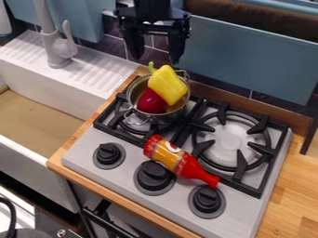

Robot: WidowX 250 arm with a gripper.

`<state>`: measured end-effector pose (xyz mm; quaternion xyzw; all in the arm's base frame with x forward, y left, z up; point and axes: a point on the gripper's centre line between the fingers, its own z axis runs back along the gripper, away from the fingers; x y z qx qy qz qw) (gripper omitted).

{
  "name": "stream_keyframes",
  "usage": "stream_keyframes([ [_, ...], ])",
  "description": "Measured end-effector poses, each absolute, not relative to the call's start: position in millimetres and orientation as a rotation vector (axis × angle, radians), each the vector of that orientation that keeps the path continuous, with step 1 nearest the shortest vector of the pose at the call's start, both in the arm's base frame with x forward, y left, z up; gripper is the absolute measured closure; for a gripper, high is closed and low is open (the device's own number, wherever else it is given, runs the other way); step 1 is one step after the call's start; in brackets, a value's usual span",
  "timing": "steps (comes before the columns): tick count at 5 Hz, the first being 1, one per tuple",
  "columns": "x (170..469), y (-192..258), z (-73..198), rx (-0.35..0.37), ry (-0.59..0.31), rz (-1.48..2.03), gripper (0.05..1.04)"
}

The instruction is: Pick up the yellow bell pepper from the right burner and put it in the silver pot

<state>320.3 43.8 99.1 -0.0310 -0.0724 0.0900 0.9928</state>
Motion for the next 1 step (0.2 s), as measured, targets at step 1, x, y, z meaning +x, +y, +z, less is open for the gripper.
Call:
stream_keyframes([
  [1, 318.7, 41.6, 95.4, -0.054, -0.142, 0.186, 0.087],
])
